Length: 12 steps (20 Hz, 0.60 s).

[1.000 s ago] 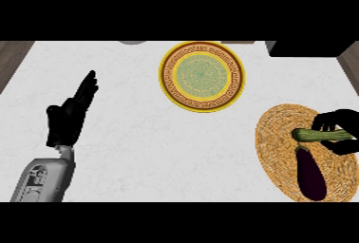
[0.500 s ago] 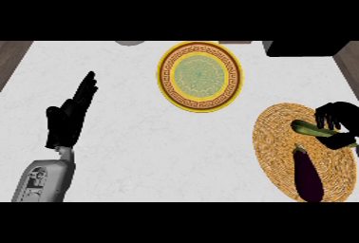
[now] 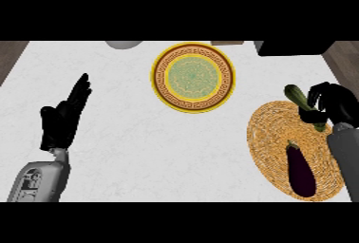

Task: Pick the squash from the placemat and place it in the plate

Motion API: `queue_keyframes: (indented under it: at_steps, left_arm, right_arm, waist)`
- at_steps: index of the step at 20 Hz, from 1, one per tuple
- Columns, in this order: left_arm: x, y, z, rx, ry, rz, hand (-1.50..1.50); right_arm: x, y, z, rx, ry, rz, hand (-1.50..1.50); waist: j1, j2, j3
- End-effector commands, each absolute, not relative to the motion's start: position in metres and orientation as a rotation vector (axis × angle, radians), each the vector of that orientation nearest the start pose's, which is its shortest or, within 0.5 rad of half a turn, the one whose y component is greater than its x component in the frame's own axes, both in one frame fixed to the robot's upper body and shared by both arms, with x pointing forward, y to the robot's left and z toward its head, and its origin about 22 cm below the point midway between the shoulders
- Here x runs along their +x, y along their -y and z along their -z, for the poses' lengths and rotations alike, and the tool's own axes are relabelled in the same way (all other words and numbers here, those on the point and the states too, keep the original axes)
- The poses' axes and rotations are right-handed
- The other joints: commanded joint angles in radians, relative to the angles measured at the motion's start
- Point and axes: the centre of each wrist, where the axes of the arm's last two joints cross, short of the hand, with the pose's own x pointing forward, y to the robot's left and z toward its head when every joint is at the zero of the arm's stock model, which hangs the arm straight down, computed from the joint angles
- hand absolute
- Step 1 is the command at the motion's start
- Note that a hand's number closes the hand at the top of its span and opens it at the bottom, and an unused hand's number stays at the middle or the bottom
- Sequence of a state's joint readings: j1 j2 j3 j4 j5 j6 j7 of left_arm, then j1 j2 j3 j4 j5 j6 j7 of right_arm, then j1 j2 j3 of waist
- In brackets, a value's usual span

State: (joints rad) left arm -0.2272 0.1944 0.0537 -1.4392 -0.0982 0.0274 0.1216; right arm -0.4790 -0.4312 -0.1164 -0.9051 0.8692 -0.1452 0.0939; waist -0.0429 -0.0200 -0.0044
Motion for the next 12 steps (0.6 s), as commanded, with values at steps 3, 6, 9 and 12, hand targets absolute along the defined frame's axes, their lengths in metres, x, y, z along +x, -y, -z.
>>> queue_keyframes:
  at_steps: [3,6,9,12]
  left_arm:
    - [0.293,-0.266,-0.041,0.251,1.536,0.184,0.0]
    - [0.305,-0.256,-0.056,0.229,1.55,0.203,0.0]
    - [0.292,-0.263,-0.033,0.192,1.538,0.207,0.0]
    - [0.313,-0.25,-0.061,0.219,1.557,0.221,0.0]
  right_arm:
    - [0.343,0.307,-0.098,-1.237,1.399,-0.616,1.5]
    - [0.337,0.259,-0.11,-1.19,1.546,-0.629,1.5]
    - [0.331,0.231,-0.151,-1.133,1.595,-0.639,1.5]
    - [0.348,0.202,-0.153,-1.041,1.584,-0.639,1.5]
  waist:
    - [0.001,0.0,0.002]
    - [0.018,0.009,0.003]
    - [0.031,0.012,0.003]
    - [0.047,0.019,0.004]
